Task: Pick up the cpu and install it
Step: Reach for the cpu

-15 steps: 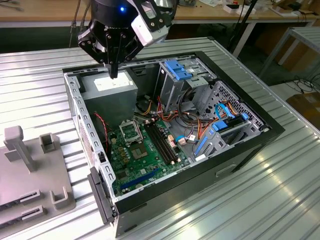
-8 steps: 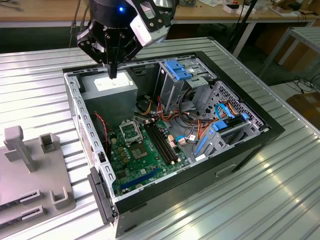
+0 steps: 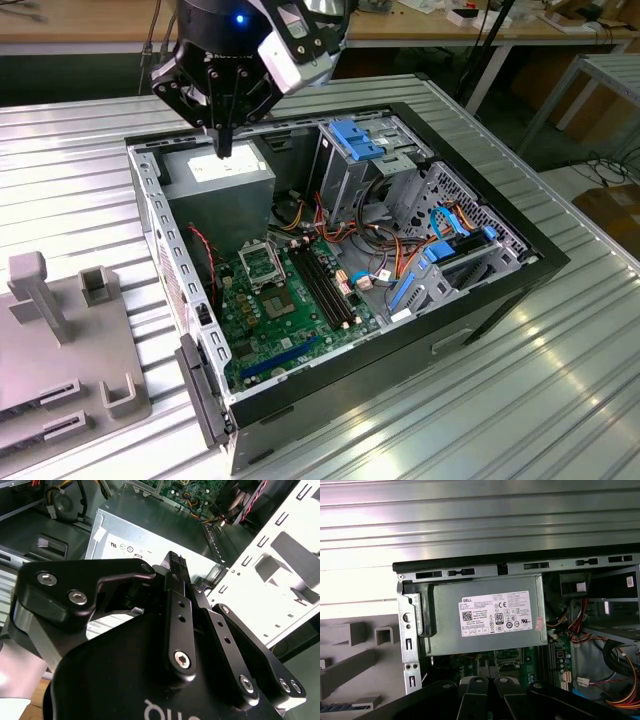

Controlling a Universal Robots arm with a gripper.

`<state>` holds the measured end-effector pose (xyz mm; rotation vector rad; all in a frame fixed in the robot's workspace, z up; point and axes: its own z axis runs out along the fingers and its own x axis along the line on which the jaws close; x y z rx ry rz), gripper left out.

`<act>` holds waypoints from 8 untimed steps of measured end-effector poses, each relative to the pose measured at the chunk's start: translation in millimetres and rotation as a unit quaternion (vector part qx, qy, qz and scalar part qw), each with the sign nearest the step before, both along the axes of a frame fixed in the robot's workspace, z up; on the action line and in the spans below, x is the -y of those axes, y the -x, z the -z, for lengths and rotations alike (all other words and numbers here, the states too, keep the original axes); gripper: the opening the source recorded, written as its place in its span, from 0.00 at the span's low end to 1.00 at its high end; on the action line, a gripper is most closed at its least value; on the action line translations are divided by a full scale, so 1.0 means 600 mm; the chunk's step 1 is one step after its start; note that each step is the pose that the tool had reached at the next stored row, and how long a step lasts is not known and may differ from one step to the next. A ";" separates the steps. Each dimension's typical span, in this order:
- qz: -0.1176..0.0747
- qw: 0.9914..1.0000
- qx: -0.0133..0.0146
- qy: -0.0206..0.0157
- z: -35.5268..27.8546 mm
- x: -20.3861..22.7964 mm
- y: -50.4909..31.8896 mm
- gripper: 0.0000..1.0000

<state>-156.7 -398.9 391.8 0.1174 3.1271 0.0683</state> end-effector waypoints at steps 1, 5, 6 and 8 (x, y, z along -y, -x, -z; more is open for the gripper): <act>0.000 1.000 0.000 0.000 0.000 0.0000 0.000 0.11; 0.000 1.000 -0.001 0.000 0.000 0.0000 0.002 0.11; 0.000 1.000 -0.001 0.000 0.001 0.0000 0.002 0.11; 0.000 1.000 -0.002 0.000 0.001 0.0000 0.003 0.11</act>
